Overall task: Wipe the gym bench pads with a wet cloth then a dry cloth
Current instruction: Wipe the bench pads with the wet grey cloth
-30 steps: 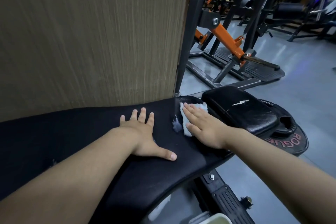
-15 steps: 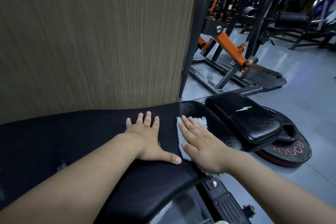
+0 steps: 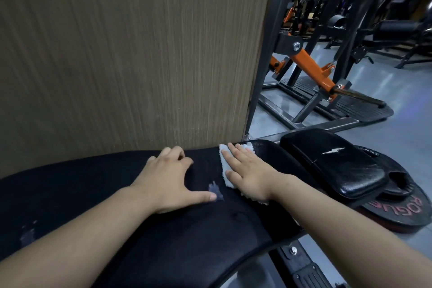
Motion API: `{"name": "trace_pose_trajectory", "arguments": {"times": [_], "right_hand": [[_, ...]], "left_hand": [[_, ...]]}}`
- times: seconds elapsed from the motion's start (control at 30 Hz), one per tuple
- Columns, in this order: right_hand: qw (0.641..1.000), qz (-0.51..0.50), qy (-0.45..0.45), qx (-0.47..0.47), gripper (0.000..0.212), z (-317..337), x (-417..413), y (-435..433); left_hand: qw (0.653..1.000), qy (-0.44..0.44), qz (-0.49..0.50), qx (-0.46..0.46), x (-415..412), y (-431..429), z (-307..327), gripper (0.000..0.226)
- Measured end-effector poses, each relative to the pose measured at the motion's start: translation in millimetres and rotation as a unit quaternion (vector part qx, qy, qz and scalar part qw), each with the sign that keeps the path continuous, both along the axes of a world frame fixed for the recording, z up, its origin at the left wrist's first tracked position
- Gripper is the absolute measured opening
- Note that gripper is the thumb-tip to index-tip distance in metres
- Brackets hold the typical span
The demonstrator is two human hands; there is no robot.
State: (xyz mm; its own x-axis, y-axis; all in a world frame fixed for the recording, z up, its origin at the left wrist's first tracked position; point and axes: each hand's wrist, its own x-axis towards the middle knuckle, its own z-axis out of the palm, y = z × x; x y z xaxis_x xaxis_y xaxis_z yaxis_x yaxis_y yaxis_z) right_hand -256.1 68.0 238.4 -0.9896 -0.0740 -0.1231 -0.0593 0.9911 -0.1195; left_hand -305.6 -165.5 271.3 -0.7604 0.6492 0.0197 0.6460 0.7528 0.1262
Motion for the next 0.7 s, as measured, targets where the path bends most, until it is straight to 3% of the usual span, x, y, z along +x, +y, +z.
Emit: {"name": "trace_pose_trajectory", "arguments": {"times": [0.23, 0.4, 0.57, 0.7], "right_hand": [[0.998, 0.052, -0.019, 0.012, 0.081, 7.0, 90.1, -12.3], [0.998, 0.06, -0.023, 0.015, 0.081, 7.7, 129.2, -34.8], [0.998, 0.047, -0.019, 0.023, 0.081, 9.3, 97.3, -41.8], [1.0, 0.013, -0.022, 0.011, 0.065, 5.9, 34.0, -48.7]], "left_hand": [[0.982, -0.145, 0.019, -0.12, 18.1, -27.6, 3.0, 0.147], [0.981, -0.139, 0.012, -0.133, 24.2, -31.0, -2.2, 0.149], [0.982, -0.134, 0.01, -0.129, 24.4, -29.5, -6.4, 0.15], [0.984, -0.126, 0.008, -0.122, 21.3, -27.3, -9.3, 0.153]]}}
